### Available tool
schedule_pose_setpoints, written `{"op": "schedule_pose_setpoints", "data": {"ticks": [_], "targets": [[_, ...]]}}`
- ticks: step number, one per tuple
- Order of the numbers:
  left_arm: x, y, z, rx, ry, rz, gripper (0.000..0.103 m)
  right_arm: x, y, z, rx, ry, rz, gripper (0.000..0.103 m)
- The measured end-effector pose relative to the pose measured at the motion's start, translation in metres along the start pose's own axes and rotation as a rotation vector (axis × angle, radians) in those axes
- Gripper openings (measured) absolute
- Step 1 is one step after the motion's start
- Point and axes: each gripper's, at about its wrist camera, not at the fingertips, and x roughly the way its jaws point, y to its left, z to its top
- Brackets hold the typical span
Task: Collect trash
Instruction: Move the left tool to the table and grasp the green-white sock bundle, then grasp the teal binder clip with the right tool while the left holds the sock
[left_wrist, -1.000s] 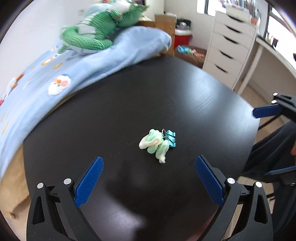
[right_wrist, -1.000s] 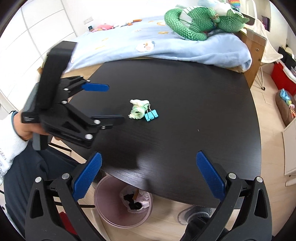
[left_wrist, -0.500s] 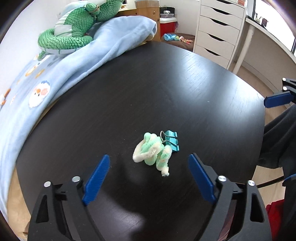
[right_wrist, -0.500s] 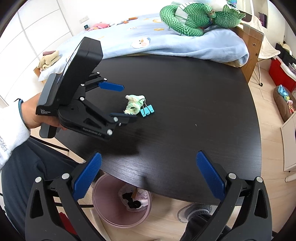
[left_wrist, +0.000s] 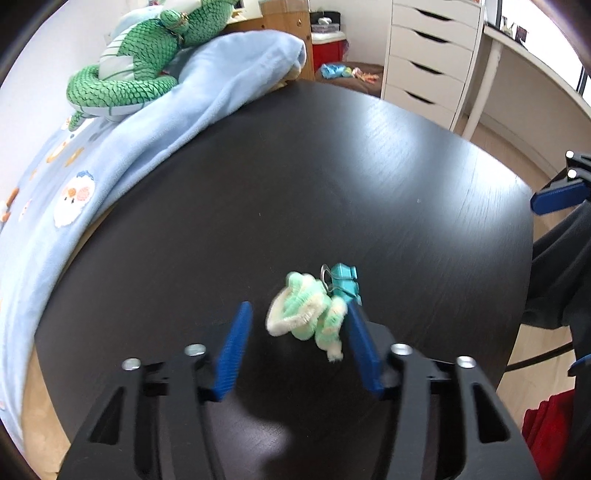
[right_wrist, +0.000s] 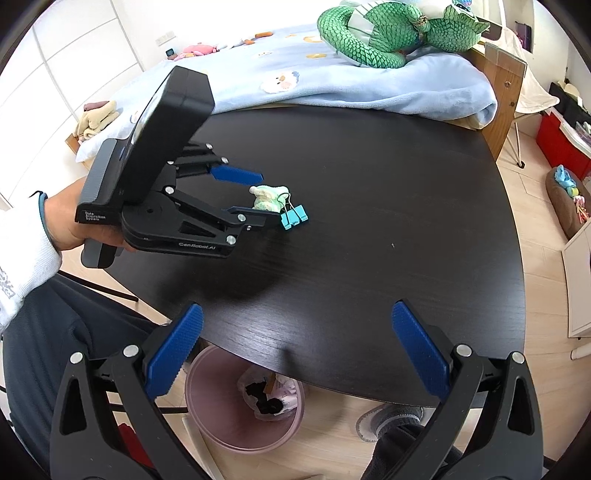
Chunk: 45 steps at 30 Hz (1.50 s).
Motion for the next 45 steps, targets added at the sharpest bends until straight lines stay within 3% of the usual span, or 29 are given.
{"op": "schedule_pose_setpoints", "data": {"ticks": [1,7,14,20,30,45], "targets": [[0.0,-0.001,-0.001,-0.001,0.005,-0.001,0.037,0.0,0.0,0.0,0.0,0.0,0.0,0.1],[-0.004,-0.002,-0.004,-0.015,0.008,0.006,0.023,0.0,0.0,0.001,-0.001,0.001,-0.001,0.1],[-0.029,0.001,-0.01,-0.11,-0.037,0.031,0.022,0.004,0.0,0.001,-0.003,0.01,-0.006,0.1],[-0.054,0.01,-0.029,-0.255,-0.081,0.06,0.022,0.007,-0.002,0.007,0.001,0.022,0.007,0.1],[-0.089,0.01,-0.067,-0.414,-0.126,0.098,0.022,0.022,0.02,0.044,-0.161,0.026,-0.033,0.1],[-0.085,0.009,-0.093,-0.459,-0.131,0.103,0.022,0.086,0.035,0.09,-0.34,0.186,-0.015,0.099]]}}
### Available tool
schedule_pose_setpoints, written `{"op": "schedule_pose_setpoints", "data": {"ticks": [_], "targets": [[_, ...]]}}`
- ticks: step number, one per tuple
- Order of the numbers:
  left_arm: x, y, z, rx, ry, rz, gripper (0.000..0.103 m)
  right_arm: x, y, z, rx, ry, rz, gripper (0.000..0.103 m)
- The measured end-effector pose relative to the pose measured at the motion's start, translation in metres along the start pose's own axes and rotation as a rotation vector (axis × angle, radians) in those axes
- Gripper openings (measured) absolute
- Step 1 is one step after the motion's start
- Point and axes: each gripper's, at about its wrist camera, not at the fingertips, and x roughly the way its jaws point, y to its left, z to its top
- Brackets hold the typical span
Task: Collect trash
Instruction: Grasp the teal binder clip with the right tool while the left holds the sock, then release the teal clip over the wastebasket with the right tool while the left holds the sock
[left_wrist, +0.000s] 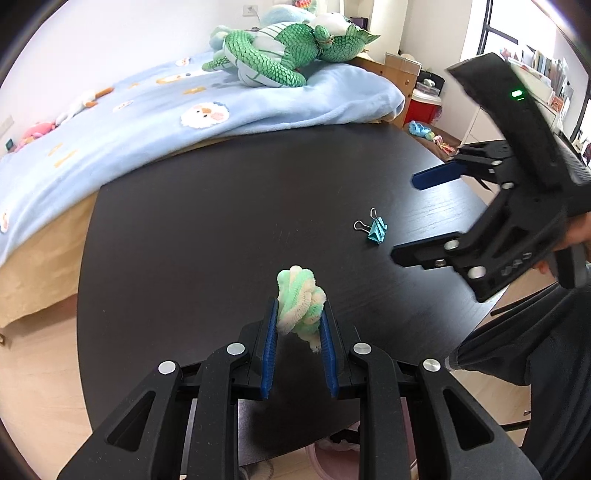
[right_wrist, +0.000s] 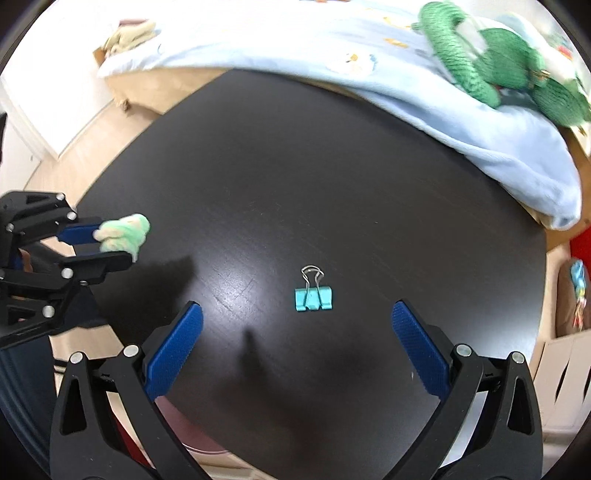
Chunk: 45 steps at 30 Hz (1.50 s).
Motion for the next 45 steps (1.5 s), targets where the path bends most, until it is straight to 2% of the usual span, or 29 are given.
{"op": "schedule_pose_setpoints", "data": {"ticks": [2,5,12,18,19,22,23,31,38,45], "targets": [[-0.001,0.001,-0.002,-0.004,-0.005,-0.007,0.022,0.01,0.001,0.003,-0.025,0.026,-0.008,0.078],[-0.003,0.001,-0.004,-0.003,-0.007,-0.007,0.022,0.02,0.001,0.006,-0.035,0.062,-0.023,0.069],[-0.002,0.0,-0.006,0.001,-0.006,-0.018,0.022,0.026,0.001,0.006,-0.036,0.07,-0.034,0.042],[-0.001,-0.002,-0.007,0.005,-0.001,-0.024,0.022,0.03,-0.002,0.004,-0.024,0.07,-0.036,0.041],[0.0,-0.003,-0.007,0.006,0.0,-0.026,0.022,0.031,-0.003,0.004,-0.023,0.069,-0.033,0.034],[0.001,-0.004,-0.008,0.009,0.005,-0.029,0.022,0.033,-0.004,0.003,-0.021,0.067,-0.029,0.03],[0.001,-0.004,-0.008,0.008,0.005,-0.031,0.022,0.033,-0.004,0.003,-0.017,0.065,-0.022,0.025],[0.003,-0.004,-0.008,0.009,0.009,-0.032,0.022,0.024,0.002,-0.004,0.0,0.017,-0.031,0.024],[-0.005,-0.01,-0.009,0.023,0.003,-0.019,0.022,-0.012,0.012,-0.028,0.037,-0.049,-0.025,0.024],[-0.031,-0.023,-0.007,0.052,0.0,-0.006,0.022,-0.054,0.037,-0.05,0.056,-0.124,-0.011,0.024]]}}
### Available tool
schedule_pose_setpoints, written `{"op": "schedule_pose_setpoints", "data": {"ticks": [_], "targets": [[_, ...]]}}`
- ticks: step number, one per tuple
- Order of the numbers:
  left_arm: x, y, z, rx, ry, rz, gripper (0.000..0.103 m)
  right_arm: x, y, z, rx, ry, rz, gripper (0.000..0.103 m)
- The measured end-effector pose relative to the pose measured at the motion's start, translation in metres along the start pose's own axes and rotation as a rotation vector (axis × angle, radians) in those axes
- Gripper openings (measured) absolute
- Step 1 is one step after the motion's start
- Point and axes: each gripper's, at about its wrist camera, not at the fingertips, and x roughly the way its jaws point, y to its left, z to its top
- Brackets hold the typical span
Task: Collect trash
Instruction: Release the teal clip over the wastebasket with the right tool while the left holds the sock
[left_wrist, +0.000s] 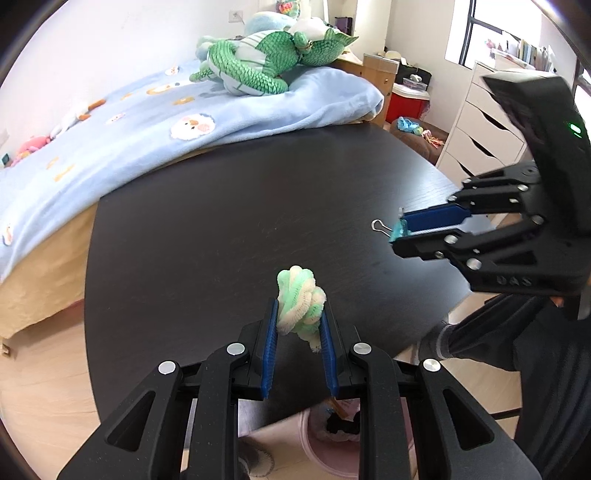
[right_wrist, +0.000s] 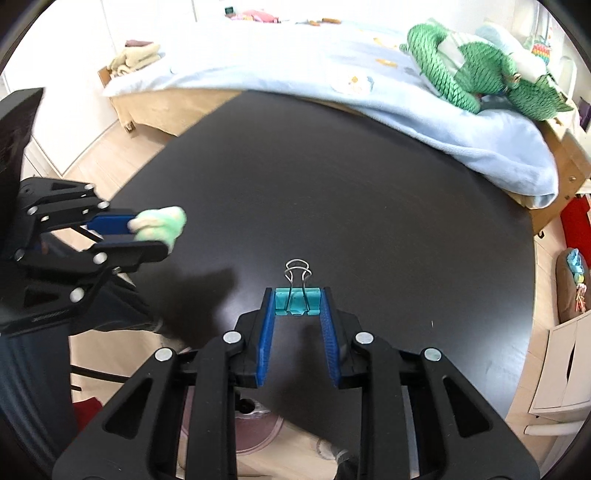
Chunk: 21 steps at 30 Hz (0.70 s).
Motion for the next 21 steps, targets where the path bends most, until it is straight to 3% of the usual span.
{"op": "schedule_pose_setpoints", "data": {"ticks": [9,21], "targets": [[-0.051,-0.022,-0.015,0.051,-0.04,0.0,0.022,-0.072,0.036,-0.034,0.0,-0.115,0.01,0.024],[-0.085,-0.04,-0.044,0.016,-0.081,-0.05,0.022,-0.104,0.066,-0.087,0.003,-0.118,0.032,0.024]]}}
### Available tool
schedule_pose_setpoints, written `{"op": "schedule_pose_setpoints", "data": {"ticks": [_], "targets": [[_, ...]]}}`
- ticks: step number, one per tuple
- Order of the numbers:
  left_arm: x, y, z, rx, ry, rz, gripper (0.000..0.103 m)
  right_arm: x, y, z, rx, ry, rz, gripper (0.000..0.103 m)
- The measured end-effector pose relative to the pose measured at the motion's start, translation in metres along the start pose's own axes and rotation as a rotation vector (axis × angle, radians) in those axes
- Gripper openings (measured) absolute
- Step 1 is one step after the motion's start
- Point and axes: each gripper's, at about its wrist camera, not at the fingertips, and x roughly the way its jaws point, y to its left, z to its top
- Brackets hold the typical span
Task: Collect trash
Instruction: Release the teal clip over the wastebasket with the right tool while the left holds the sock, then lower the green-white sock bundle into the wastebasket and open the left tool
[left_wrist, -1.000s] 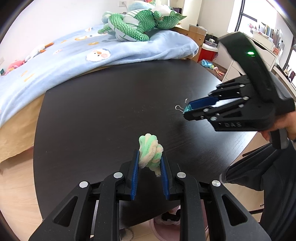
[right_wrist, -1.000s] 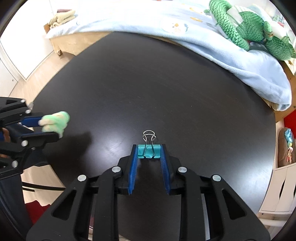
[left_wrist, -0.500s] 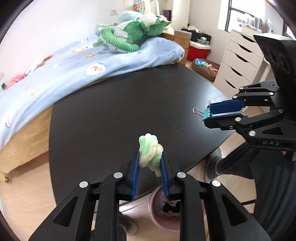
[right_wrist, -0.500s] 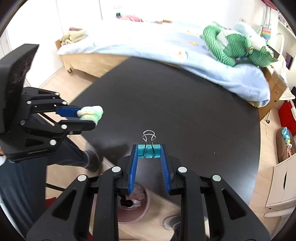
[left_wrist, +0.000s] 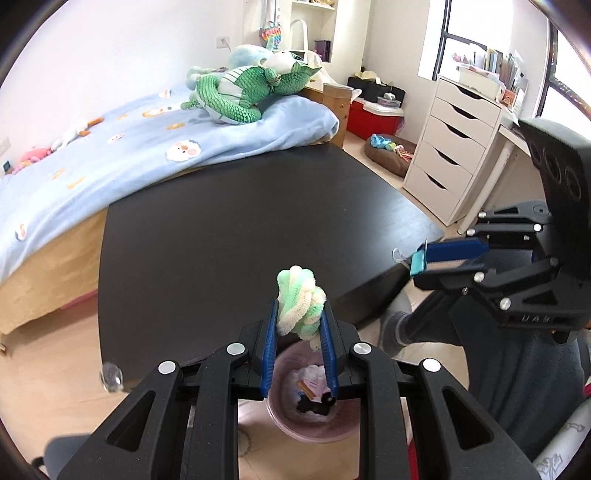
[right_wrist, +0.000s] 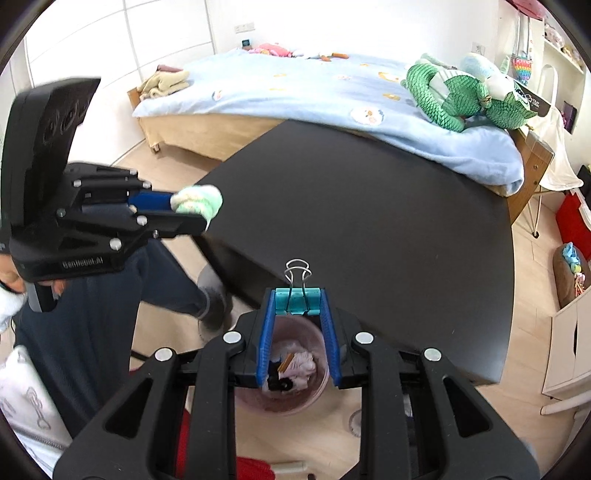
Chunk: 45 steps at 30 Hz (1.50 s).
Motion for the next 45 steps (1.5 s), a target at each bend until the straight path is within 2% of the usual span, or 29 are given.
{"op": "schedule_pose_setpoints", "data": {"ticks": [4,10,12,13,14,21,32,37,45], "targets": [[-0.007,-0.003,-0.009,0.006,0.002,0.004,0.022,0.001,0.011,-0.015,0.016,0.014,0.03,0.024],[-0.015,0.001,-0.012,-0.002,-0.004,0.011,0.022,0.005,0.016,-0.011,0.017,0.013,0.061,0.025],[-0.016,0.002,-0.011,-0.006,-0.009,0.012,0.022,0.008,0.016,-0.01,0.017,0.016,0.05,0.047],[-0.017,0.002,-0.012,-0.007,-0.011,0.012,0.022,0.008,0.015,-0.01,0.018,0.012,0.04,0.073],[-0.017,0.003,-0.013,-0.007,-0.011,0.013,0.022,0.007,0.014,-0.01,0.027,-0.001,0.035,0.082],[-0.015,0.002,-0.016,-0.01,-0.002,0.004,0.022,0.003,0.003,-0.01,0.089,-0.022,0.011,0.1],[-0.015,-0.008,-0.014,0.009,-0.002,-0.031,0.022,-0.01,-0.012,-0.011,0.199,-0.054,-0.004,0.1],[-0.016,-0.016,-0.012,0.03,-0.004,-0.043,0.022,-0.019,-0.02,-0.012,0.25,-0.033,-0.067,0.1],[-0.014,-0.028,-0.009,0.056,0.0,-0.066,0.022,-0.036,-0.033,-0.018,0.297,-0.08,-0.122,0.1]]}}
